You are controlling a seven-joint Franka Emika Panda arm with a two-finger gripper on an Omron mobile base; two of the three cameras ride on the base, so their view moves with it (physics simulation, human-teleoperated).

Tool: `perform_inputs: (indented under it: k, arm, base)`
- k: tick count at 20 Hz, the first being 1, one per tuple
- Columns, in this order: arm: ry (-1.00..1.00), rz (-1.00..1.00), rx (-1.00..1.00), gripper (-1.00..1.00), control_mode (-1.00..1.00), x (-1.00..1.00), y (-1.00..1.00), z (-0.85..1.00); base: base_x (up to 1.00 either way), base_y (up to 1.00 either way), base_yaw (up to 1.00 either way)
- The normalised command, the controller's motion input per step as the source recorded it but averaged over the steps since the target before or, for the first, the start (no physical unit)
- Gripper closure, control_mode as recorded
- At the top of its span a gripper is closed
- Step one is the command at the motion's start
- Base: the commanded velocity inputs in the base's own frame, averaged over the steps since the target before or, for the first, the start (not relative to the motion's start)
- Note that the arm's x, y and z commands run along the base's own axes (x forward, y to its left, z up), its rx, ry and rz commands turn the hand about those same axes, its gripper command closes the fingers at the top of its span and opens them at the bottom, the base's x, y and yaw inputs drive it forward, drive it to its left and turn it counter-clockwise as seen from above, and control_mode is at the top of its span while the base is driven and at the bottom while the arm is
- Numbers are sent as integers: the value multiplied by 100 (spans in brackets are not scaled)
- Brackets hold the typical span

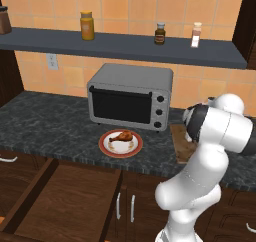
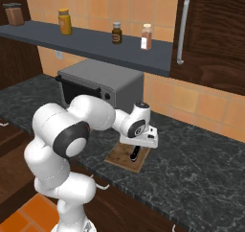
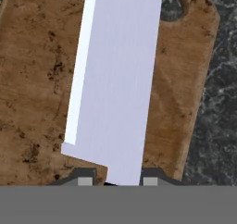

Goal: Pick up the knife from the drawer and place it on the cutting board. Then place the meat from the plate to the cutting board.

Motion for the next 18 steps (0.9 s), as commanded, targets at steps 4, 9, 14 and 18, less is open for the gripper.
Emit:
perform_inputs:
  k: [4,9,14,18]
  arm:
    - [0,0,2,100,-100,2,-7,-50]
    - [0,0,0,100,-100,0,0,-45]
    - [0,0,0,100,-100,-57,12,-1]
    - [0,0,0,100,-100,-57,20,0]
  base:
    - [0,0,0]
    - [0,0,0]
    - [0,0,0]
    - [0,0,0]
